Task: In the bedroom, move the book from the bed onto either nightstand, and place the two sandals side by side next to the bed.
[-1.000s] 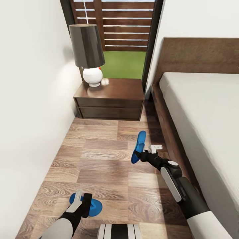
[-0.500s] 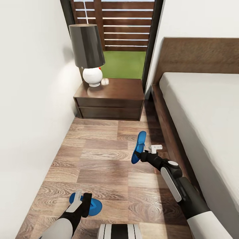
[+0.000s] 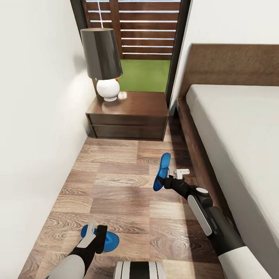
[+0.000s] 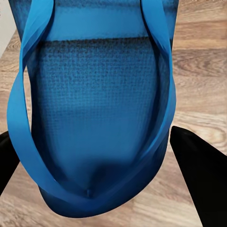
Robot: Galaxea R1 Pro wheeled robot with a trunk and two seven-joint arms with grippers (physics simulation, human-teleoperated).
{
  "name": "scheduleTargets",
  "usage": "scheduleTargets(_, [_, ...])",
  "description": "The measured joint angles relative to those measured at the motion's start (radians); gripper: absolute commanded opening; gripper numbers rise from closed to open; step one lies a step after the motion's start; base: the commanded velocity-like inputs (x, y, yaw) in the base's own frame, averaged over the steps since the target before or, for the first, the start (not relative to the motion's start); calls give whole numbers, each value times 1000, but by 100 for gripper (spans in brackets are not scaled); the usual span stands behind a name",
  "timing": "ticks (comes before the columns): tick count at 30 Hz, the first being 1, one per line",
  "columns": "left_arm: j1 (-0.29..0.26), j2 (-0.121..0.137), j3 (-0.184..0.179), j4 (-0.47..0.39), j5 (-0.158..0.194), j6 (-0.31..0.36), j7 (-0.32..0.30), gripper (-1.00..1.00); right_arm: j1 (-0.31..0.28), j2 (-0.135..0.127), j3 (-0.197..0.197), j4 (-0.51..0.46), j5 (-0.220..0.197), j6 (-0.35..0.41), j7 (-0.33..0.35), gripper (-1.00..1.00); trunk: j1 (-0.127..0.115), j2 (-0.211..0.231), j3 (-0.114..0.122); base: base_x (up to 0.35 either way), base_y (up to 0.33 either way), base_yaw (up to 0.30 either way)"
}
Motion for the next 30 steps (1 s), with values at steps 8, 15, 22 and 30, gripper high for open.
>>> scheduleTargets(8, [0, 0, -1, -1, 0, -1, 0, -100, 0, 0, -1, 0, -1, 0, 0, -100, -1, 0, 8, 0, 0, 0])
scheduleTargets(15, [0, 0, -1, -1, 1, 1, 0, -100, 0, 1, 0, 0, -1, 0, 0, -100, -4, 2, 35, 0, 0, 0])
scheduleTargets(22, [0, 0, -1, -1, 1, 1, 0, -100, 1, 2, 0, 0, -1, 0, 0, -100, -7, 4, 62, 0, 0, 0])
scheduleTargets(30, [0, 0, -1, -1, 1, 3, 1, -100, 0, 2, 0, 0, -1, 0, 0, -100, -11, 6, 93, 0, 0, 0])
